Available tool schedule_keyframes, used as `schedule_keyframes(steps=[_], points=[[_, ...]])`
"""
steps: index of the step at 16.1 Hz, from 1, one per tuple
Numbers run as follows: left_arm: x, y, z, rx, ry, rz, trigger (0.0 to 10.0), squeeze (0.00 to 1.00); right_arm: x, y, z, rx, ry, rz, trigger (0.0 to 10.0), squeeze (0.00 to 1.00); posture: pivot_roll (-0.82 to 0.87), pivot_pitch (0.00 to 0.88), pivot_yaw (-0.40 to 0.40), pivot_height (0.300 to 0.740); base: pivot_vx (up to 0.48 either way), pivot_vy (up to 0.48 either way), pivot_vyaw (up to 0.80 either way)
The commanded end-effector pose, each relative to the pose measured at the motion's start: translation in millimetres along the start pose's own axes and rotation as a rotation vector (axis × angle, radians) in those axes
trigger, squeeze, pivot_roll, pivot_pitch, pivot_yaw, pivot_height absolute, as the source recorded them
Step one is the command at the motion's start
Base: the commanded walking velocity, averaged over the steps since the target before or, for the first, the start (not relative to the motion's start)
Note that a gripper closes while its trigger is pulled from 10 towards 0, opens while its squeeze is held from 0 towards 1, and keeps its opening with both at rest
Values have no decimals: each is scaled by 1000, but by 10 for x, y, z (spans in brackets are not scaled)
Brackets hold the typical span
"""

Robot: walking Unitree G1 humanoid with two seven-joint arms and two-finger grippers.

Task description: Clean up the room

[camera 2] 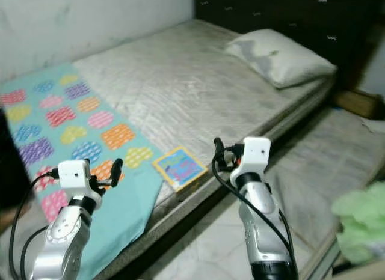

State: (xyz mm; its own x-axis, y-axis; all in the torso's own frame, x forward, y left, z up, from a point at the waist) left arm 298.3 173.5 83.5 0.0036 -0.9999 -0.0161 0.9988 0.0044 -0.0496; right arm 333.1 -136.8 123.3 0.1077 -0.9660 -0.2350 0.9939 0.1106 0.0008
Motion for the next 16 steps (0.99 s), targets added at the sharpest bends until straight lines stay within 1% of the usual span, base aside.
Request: schedule_keyframes(steps=[1, 6, 15, 16], points=[[-79, -9, 24, 6, 9, 40, 10000, 0, -63, 0, -19, -11, 13, 21, 10000, 0, -49, 72, 16, 740, 0, 0, 600], [-63, -11, 38, 10, 1, 24, 10000, 0, -118, -30, -42, -15, -15, 44, 10000, 0, -49, 80, 19, 740, 0, 0, 721], [-35, -2, 23, -3, 5, 15, 10000, 0, -104, -50, -33, -12, -21, 44, 10000, 0, -58, 89, 20, 740, 0, 0, 800], [-38, 0, 20, -4, 8, 15, 10000, 0, -100, -49, -31, -8, -22, 41, 10000, 0, -57, 86, 32, 740, 0, 0, 800]])
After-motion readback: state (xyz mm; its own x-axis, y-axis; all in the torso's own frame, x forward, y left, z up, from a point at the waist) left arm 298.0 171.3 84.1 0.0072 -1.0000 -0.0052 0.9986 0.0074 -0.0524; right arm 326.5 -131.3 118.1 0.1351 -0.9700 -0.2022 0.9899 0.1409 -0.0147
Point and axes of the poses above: a point about 5 cm out from each wrist's last joint towards the gripper, its own y axis pointing out of the wrist towards the gripper, its own z axis along the axis of the wrist's last joint, x = y × z, the point moved 3 cm from there along y, pointing out of the wrist towards the gripper, and after that the axes turned 6 degrees about y, right-handed, at the moved point
